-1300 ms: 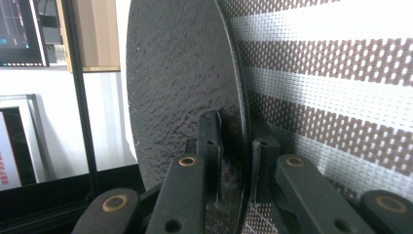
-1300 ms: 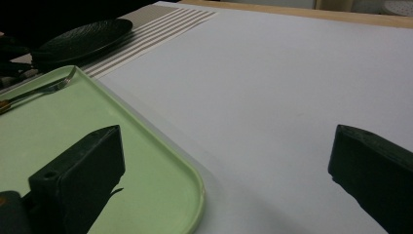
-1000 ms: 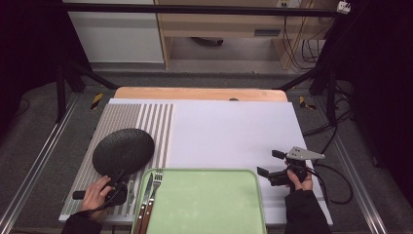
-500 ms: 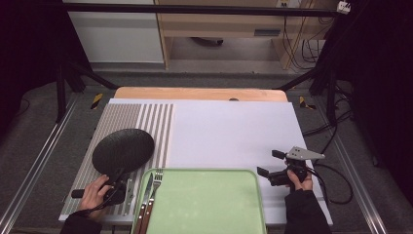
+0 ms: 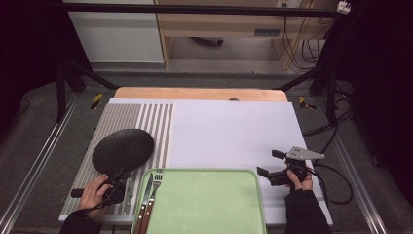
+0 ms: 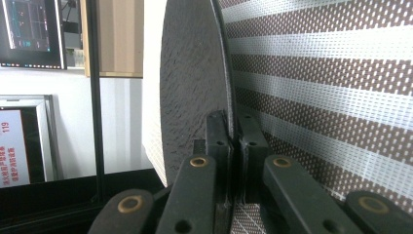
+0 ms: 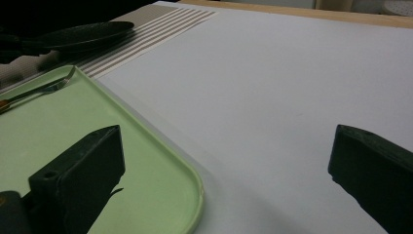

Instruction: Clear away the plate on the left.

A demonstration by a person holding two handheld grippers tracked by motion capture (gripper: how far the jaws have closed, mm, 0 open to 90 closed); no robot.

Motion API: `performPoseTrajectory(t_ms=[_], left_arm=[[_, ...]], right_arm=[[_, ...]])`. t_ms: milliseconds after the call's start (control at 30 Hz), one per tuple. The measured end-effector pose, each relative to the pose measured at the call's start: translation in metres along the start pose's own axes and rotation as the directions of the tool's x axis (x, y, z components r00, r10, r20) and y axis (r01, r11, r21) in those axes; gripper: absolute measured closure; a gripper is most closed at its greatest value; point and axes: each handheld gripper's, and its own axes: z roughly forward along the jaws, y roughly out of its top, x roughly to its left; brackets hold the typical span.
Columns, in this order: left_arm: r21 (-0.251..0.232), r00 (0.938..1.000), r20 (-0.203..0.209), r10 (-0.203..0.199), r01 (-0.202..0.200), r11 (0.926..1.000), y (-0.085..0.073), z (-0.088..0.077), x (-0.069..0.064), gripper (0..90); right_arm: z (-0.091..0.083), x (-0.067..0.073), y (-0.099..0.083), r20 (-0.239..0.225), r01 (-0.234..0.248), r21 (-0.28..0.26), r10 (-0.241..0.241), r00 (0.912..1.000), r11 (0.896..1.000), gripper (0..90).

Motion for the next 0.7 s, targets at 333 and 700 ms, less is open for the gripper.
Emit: performPoseTrajectory(t_ms=[333, 700], left_arm=[[-0.005, 1.0000, 0.003, -0.007, 0.007, 1.0000, 0.0010, -0.0029, 0.0020, 85.4], [-0.024, 0.9999, -0.007, -0.008, 0.008, 0.9997, 0.0058, -0.0090, 0.0047, 84.3]], right_arm=[[0.0001, -0.0003, 0.0000, 0.000, 0.002, -0.003, -0.002, 1.0000, 1.000, 0.4], [0.0001, -0.0003, 0.0000, -0.001, 0.002, -0.001, -0.002, 1.0000, 1.000, 0.4]])
